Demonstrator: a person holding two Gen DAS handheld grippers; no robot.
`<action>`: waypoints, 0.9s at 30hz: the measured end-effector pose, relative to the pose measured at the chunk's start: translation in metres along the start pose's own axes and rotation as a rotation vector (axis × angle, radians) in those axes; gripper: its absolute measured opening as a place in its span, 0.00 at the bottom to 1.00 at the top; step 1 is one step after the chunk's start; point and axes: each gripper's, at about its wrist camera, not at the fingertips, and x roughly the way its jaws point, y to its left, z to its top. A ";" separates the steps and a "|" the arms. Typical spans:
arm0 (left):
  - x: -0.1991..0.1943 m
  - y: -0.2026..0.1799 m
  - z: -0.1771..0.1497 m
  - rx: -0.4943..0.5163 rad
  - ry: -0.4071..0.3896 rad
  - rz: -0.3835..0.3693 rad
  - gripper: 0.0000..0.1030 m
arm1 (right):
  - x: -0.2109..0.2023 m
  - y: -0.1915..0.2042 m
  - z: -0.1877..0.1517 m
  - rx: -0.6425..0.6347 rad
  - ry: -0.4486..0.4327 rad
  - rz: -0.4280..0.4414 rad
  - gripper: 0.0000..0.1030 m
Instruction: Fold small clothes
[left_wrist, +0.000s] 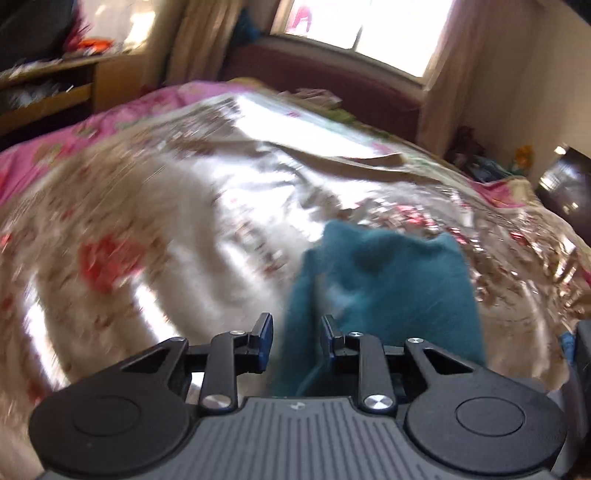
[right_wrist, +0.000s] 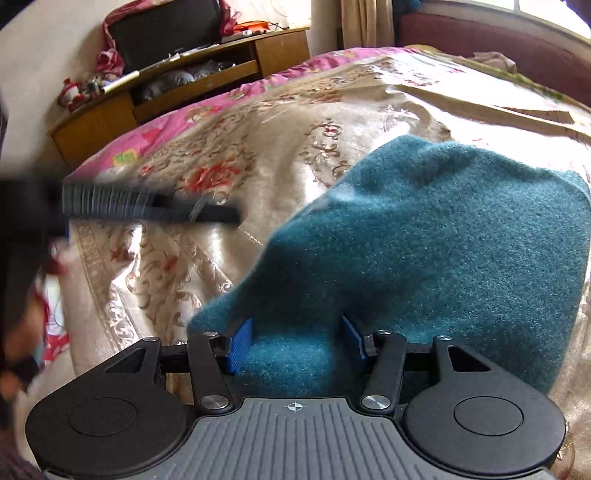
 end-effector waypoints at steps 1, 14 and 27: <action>0.006 -0.010 0.007 0.031 -0.001 -0.021 0.31 | 0.000 0.001 0.000 0.009 -0.001 0.003 0.52; 0.078 -0.005 0.003 0.108 0.131 0.034 0.34 | 0.014 0.012 -0.013 -0.033 -0.011 0.038 0.52; 0.070 -0.017 0.008 0.133 0.122 0.083 0.42 | -0.042 -0.021 -0.012 0.119 -0.078 0.090 0.52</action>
